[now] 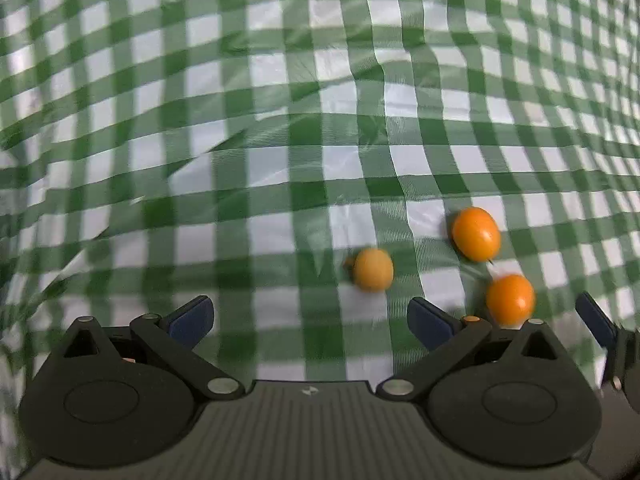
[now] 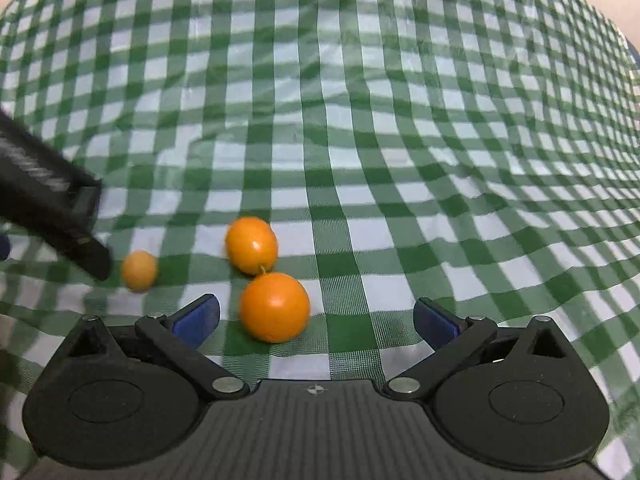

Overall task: Organize fruits
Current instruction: 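Grasp a small yellow fruit with the left tool while the right tool grasps an orange mandarin, then carry both fruits over the pink plate and open both tools to release them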

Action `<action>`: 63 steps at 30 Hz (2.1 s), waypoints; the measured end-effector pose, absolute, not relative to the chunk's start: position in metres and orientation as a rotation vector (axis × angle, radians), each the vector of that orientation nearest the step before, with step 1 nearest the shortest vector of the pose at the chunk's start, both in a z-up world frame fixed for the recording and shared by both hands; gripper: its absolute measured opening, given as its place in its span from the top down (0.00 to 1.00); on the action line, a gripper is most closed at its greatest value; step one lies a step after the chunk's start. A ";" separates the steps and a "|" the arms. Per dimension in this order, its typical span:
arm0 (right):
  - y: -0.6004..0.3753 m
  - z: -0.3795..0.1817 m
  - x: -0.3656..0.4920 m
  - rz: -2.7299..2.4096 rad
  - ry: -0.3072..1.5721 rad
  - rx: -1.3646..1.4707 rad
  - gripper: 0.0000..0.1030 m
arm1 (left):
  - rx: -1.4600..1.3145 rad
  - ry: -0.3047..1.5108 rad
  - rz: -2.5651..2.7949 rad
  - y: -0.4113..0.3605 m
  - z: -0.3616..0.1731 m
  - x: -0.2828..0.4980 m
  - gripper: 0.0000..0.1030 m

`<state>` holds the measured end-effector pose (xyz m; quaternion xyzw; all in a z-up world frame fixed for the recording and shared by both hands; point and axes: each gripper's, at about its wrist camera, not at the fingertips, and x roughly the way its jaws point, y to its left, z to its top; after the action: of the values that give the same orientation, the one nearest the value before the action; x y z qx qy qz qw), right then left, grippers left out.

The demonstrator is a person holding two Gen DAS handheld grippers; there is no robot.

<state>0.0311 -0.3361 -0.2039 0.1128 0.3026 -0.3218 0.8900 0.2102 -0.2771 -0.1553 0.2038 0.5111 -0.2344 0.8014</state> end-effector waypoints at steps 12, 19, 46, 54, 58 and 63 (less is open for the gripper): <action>-0.334 -0.215 0.041 -0.668 0.666 0.213 0.09 | 0.477 1.102 -0.507 -0.308 -0.193 0.230 0.00; -0.327 -0.205 0.043 -0.614 0.620 0.181 0.61 | 0.486 1.049 -0.516 -0.311 -0.175 0.222 0.72; -0.157 -0.083 -0.113 -0.367 0.568 0.261 0.61 | 0.409 0.943 -0.476 -0.043 -0.016 0.024 0.72; -0.094 -0.042 -0.123 -0.239 0.581 0.246 0.61 | 0.305 0.953 -0.400 0.037 -0.007 -0.014 0.72; -0.080 -0.030 -0.134 -0.250 0.562 0.229 0.61 | 0.259 0.932 -0.378 0.062 -0.003 -0.027 0.72; -0.072 -0.021 -0.153 -0.283 0.549 0.226 0.61 | 0.206 0.914 -0.386 0.081 0.003 -0.039 0.72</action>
<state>-0.1530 -0.0725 -0.0208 0.1110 0.2696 -0.1391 0.9464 -0.0389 0.0808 0.0028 0.0988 0.4375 -0.1848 0.8745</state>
